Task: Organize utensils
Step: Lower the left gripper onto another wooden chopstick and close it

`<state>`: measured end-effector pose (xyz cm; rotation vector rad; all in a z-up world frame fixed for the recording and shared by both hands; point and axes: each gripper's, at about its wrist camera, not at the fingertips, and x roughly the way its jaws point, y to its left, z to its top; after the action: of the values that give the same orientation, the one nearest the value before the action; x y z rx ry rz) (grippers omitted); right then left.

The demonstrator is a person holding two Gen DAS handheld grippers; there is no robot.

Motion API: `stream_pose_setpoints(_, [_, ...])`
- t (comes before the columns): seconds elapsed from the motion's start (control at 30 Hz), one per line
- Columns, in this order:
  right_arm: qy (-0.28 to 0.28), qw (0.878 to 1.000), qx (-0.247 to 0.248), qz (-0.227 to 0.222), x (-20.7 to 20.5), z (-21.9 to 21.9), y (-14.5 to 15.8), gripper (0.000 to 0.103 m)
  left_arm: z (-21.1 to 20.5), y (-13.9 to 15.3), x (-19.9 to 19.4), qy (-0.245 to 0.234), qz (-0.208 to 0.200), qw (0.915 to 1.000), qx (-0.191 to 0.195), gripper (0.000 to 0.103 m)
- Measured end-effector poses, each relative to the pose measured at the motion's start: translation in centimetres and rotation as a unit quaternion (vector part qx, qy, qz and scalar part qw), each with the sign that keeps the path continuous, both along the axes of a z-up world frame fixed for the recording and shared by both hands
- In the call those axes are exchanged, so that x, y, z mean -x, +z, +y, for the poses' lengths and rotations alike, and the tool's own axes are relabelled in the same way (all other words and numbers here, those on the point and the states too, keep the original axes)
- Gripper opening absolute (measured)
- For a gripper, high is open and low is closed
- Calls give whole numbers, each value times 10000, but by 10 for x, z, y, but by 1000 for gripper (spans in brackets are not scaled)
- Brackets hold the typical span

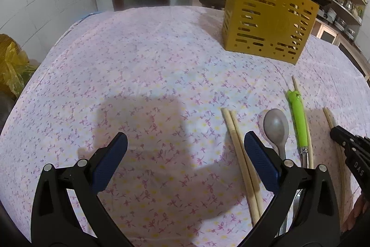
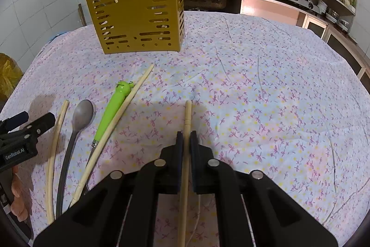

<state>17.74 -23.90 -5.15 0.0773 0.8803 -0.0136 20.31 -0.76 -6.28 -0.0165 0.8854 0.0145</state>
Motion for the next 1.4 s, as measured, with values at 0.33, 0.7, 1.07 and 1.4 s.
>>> stream_pose_setpoints(0.33, [1,10000,46,-13,1,1,-1,7,0,-4,0,20,63,10000,-40,98])
stream_pose_setpoints(0.7, [2,10000,52,-15,0,3,-1,7,1,-1,1,26,20,10000,2,98])
stream_pose_setpoints(1.07, [17,10000,-9,-39,0,2,-2,7,-3,-7,2,-5,84,9999,-110,98])
stream_pose_setpoints(1.4, [15,10000,-28,-45,0,1,-2,7,-12,-12,-3,-108,237,9996,-137,93])
